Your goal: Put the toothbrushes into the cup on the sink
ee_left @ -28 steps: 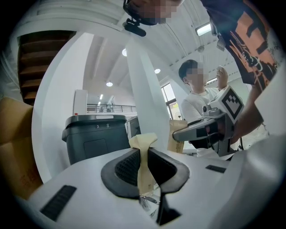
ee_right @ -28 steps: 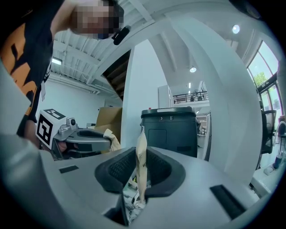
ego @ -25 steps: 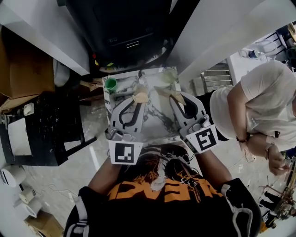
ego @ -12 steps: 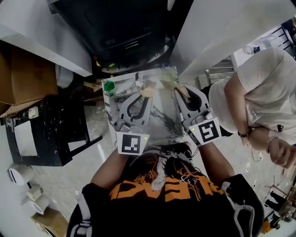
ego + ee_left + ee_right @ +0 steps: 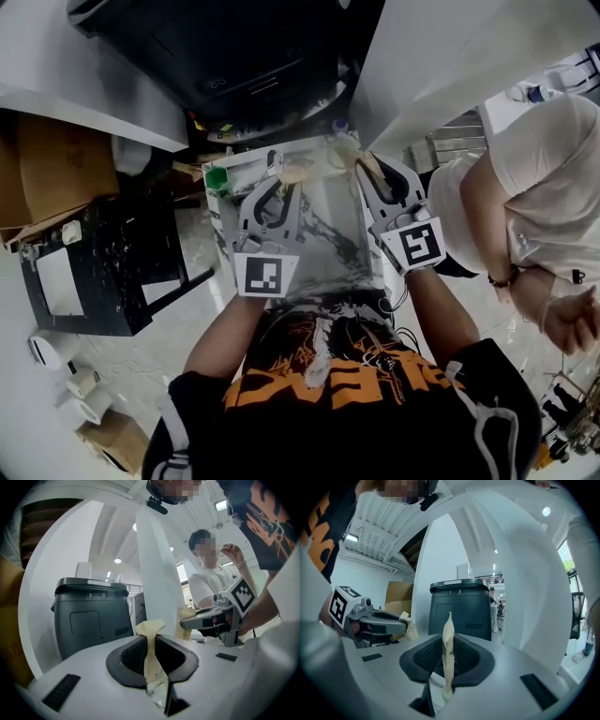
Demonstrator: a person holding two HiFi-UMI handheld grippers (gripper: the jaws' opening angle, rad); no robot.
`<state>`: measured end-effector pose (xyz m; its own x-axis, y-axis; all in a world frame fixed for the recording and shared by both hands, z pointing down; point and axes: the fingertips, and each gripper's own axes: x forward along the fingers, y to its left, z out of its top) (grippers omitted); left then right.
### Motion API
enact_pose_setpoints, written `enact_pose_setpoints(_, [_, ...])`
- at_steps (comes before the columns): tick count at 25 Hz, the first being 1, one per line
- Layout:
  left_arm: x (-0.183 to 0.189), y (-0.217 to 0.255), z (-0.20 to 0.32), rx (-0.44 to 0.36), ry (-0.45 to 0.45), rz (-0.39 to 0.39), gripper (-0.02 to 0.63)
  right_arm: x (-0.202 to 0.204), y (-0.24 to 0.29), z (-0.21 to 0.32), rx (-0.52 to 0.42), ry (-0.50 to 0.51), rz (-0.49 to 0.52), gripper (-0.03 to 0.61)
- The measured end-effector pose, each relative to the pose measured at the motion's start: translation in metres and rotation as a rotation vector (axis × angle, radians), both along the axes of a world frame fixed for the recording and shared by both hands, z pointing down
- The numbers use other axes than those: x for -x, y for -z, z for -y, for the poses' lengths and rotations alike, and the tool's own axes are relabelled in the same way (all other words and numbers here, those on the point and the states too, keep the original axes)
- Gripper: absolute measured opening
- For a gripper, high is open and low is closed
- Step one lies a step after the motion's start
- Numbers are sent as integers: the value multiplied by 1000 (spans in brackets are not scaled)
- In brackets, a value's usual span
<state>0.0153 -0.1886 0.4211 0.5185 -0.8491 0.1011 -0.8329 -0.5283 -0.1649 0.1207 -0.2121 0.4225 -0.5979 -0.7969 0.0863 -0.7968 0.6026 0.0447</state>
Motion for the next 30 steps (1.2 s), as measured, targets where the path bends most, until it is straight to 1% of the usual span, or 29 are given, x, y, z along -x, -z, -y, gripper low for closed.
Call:
enact_pose_setpoints(2, [-2, -3, 5, 4, 3, 6, 67, -4, -15, 7, 32, -2, -3, 83])
enact_pose_setpoints(5, [-7, -10, 10, 17, 7, 9, 67, -7, -32, 16, 53, 0, -44, 83])
enact_pose_setpoints(8, [-11, -16, 11, 27, 1, 43, 67, -4, -50, 22, 59, 14, -69, 83])
enact_pose_setpoints(11, [-16, -18, 11, 19, -15, 94, 67, -3, -71, 28, 93, 22, -83, 84])
enact_pose_setpoints(15, [-21, -22, 10, 29, -17, 112, 67, 0, -91, 32, 134, 55, -89, 92])
enact_pose_setpoints(16, [-21, -23, 9, 30, -19, 121, 67, 1, -95, 32, 140, 62, -90, 106])
enact_pose_setpoints(18, [-22, -25, 9, 33, -20, 128, 67, 1, -100, 33, 152, 66, -88, 195])
enact_pose_setpoints(21, [-24, -23, 8, 28, -13, 113, 67, 0, -101, 34, 157, 68, -86, 258])
enact_pose_setpoints(25, [-27, -22, 3, 26, -15, 130, 67, -2, -95, 29, 148, 76, -81, 278])
enact_pose_setpoints(27, [-27, -20, 0, 22, -13, 122, 67, -1, -89, 25, 135, 79, -76, 279])
enact_pose_setpoints(30, [-25, -10, -4, -7, -12, 113, 67, 3, -71, 17, 108, 94, -59, 278])
